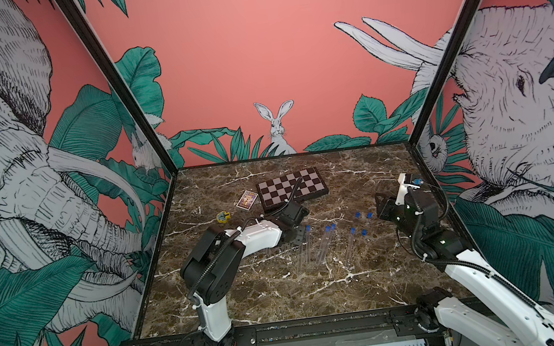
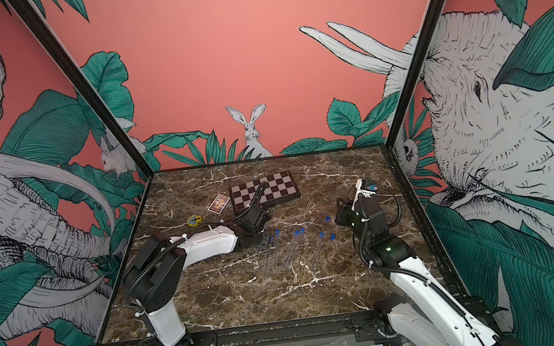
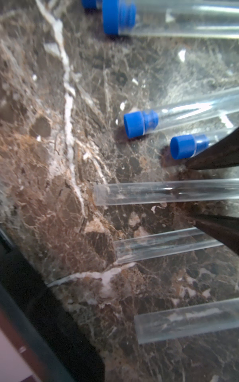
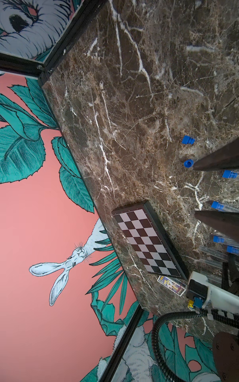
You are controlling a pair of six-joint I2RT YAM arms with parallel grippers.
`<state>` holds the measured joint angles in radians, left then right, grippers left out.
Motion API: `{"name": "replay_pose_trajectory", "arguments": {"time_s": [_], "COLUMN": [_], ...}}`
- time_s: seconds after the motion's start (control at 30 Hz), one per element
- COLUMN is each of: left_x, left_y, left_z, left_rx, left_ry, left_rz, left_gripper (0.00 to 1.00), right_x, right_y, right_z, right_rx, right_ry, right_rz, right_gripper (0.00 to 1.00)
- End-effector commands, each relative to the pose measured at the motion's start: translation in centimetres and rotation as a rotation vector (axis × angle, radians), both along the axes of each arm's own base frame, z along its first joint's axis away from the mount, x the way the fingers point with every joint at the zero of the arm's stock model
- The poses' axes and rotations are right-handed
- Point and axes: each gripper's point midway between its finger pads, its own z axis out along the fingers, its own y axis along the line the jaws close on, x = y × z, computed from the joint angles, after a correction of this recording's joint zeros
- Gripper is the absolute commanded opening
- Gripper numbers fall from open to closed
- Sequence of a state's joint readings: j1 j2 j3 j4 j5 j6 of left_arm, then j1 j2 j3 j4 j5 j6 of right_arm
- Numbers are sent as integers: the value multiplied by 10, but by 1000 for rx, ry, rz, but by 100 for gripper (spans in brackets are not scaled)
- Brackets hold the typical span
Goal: Remove stoppers from test tubes
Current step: Place the test tube at the center of the board, then pick up the test tube at the center of the board.
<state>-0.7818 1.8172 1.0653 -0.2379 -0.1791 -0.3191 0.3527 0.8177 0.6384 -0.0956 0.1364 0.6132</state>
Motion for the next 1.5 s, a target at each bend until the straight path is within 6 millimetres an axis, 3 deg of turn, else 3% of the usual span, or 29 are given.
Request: {"name": "replay_pose_trajectory", "arguments": {"time_s": [0.0,0.17,0.27,0.47,0.77,1.07,1.47], "left_x": [11,0,-15,-42,-62,-66,-67], "left_y": [-13,-14,-10,-3,-10,-8,-11], "left_z": [60,107,114,87,50,14,-9], "left_rx": [-87,-112,-75,-68,-91,-25,9], "left_ry": [-103,-140,-112,16,145,201,248], "left_rz": [-31,-66,-83,-48,-29,-21,-37], "left_gripper": [41,40,38,32,31,35,35], "right_x": [3,2,1,-1,-2,-4,-5], "right_y": [4,3,4,6,8,8,7], "right_z": [12,16,18,23,23,22,20], "right_rx": [22,20,23,42,47,51,46], "right_ry": [-23,-31,-31,-36,-29,-26,-22], "right_rz": [14,16,22,32,44,44,40], "right_gripper": [32,32,32,33,33,33,34]}}
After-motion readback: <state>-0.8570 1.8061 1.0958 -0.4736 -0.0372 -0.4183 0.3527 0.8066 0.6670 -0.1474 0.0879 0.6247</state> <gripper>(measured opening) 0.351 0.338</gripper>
